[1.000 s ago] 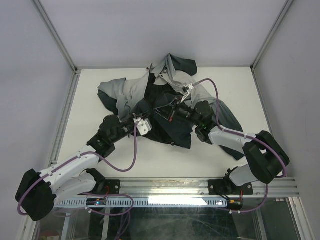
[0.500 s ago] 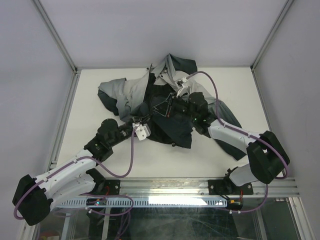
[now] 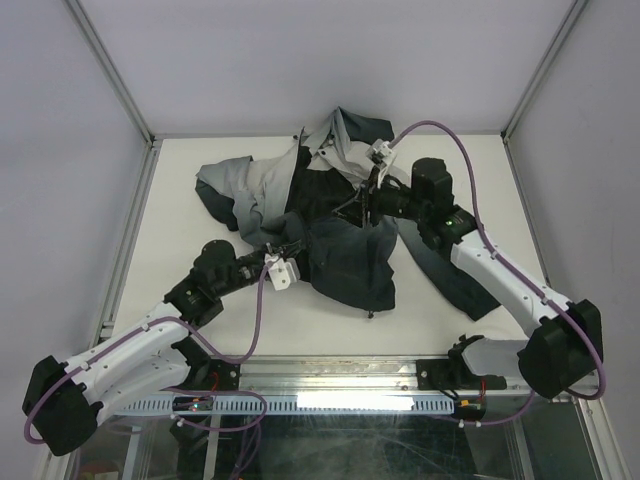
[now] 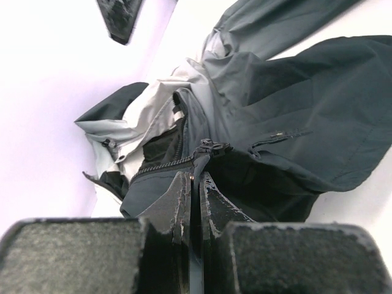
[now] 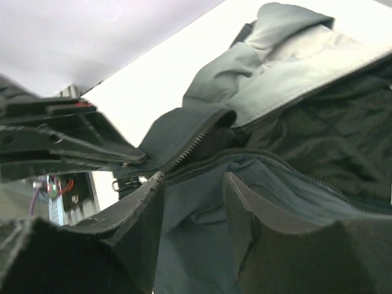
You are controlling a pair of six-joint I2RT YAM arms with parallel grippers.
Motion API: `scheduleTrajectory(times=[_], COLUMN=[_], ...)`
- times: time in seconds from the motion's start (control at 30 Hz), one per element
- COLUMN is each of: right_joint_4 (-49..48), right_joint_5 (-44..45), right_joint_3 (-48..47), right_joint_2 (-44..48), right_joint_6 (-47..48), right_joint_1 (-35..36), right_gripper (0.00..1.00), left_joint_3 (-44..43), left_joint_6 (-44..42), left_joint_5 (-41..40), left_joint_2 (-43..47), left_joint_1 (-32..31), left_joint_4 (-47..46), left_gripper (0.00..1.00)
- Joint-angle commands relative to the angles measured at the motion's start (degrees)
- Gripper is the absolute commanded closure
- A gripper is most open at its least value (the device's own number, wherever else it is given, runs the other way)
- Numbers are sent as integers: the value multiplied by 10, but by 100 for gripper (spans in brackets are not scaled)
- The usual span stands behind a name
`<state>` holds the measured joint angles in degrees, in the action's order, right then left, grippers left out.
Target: Zip up the jacket
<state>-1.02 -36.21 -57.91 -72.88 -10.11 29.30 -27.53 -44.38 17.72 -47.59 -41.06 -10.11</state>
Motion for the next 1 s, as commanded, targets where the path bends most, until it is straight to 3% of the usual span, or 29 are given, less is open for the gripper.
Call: scheduleTrajectory(times=[0.0, 0.13, 0.3, 0.7, 0.97], right_joint_4=[65, 81, 83, -22, -61], right_joint_5=[-112, -150, -166, -17, 50], right_joint_3=[-42, -54, -59, 39, 72], right_joint_2=[25, 24, 2, 20, 32], right_joint_6=[180, 285, 314, 281, 265], right_joint_1=[7, 29, 64, 165, 188], right_gripper=[55, 52, 52, 48, 44], left_joint_3=[-21, -22, -17, -24, -30], left_joint_6=[-28, -33, -34, -23, -24], left_joint_5=[40, 53, 61, 63, 67], left_joint_2=[12, 18, 24, 9, 2], left_joint_1=[-6, -7, -6, -6, -6], left_joint_4=[10, 19, 20, 15, 14], left_gripper=[100, 100, 100, 100, 100])
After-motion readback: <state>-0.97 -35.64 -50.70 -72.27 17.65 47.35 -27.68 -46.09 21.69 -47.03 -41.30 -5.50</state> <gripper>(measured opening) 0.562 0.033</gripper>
